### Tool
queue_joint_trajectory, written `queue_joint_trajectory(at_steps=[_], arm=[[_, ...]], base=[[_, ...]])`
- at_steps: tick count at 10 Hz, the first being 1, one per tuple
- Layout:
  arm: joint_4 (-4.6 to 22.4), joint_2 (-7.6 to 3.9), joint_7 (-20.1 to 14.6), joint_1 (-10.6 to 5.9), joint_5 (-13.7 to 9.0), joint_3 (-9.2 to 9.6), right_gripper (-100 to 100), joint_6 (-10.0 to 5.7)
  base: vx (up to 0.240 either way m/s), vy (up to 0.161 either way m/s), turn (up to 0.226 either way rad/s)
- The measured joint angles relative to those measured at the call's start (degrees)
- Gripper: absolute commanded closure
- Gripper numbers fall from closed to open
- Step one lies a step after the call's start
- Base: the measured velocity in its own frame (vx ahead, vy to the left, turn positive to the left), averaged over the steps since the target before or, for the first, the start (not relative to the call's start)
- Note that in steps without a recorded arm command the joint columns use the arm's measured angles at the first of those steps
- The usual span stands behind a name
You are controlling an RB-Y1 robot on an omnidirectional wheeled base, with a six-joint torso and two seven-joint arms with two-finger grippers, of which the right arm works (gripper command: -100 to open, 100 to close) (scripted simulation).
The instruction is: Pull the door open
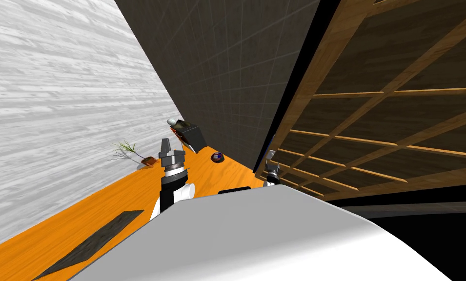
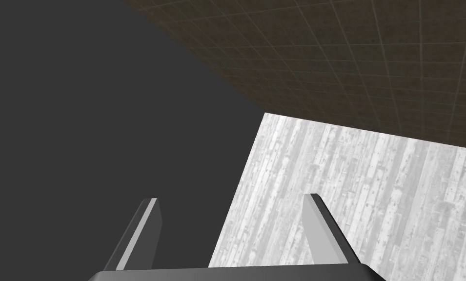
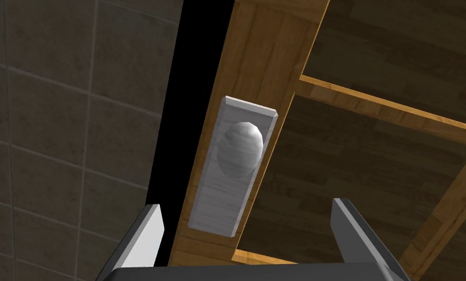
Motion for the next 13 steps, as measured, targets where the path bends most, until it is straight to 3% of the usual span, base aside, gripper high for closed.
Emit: queue_joint_trajectory(at_steps=[5, 10, 11, 13], arm=[[-0.9, 1.11, -7.6, -0.49, -3.5, 1.3, -100, 0.32], [-0.5, 1.52, -12.4, -1.16, -5.4, 2.01, -100, 0.17], [0.8, 0.5, -13.4, -1.37, -5.4, 2.1, -100, -0.27], [-0.2, -1.13, -15.4, 0.51, -5.5, 2.26, -100, -0.03]], base=[[-0.062, -0.003, 0.027], [-0.012, 0.004, 0.019], [0.211, -0.012, 0.019], [0.174, 0.002, 0.018]])
